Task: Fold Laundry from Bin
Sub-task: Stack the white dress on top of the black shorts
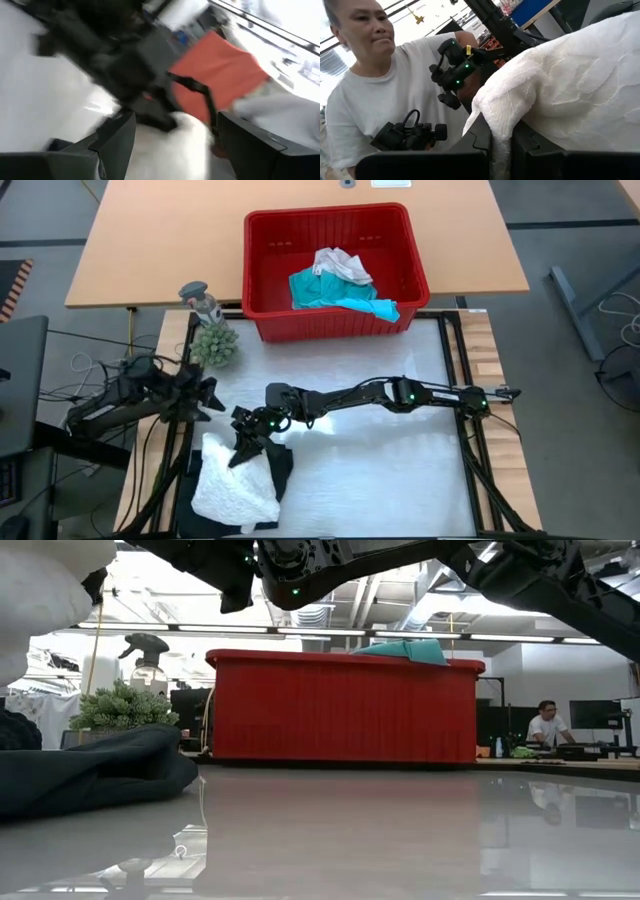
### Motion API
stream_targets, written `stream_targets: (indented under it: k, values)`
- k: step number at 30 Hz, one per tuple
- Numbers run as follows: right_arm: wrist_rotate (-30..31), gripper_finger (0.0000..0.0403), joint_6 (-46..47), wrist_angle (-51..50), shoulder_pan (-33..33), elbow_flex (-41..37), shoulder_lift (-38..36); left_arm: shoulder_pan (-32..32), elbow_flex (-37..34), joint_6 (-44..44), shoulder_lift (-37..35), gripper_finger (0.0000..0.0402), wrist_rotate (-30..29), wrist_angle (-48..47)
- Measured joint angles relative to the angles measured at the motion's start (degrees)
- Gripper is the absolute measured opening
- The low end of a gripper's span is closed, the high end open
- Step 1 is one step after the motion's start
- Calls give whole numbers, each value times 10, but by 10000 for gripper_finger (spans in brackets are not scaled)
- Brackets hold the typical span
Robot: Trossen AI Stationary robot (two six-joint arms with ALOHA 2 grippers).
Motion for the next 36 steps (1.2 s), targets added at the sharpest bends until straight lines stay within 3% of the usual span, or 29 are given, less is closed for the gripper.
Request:
stream_targets:
  k: [4,10,20,26,36]
  values:
    - [-4,51,-2,0,-3,0,0,0,0,-10,0,268,20,-30]
    - [-3,51,-7,0,-12,0,0,0,-1,56,1,268,14,-138]
    - [2,51,-23,-2,-26,0,0,-7,0,21,1,268,59,-115]
    - [20,51,-28,-2,-40,0,0,-29,0,-5,1,268,60,-65]
    - [56,51,-28,30,-69,0,0,-58,0,-11,1,268,41,-83]
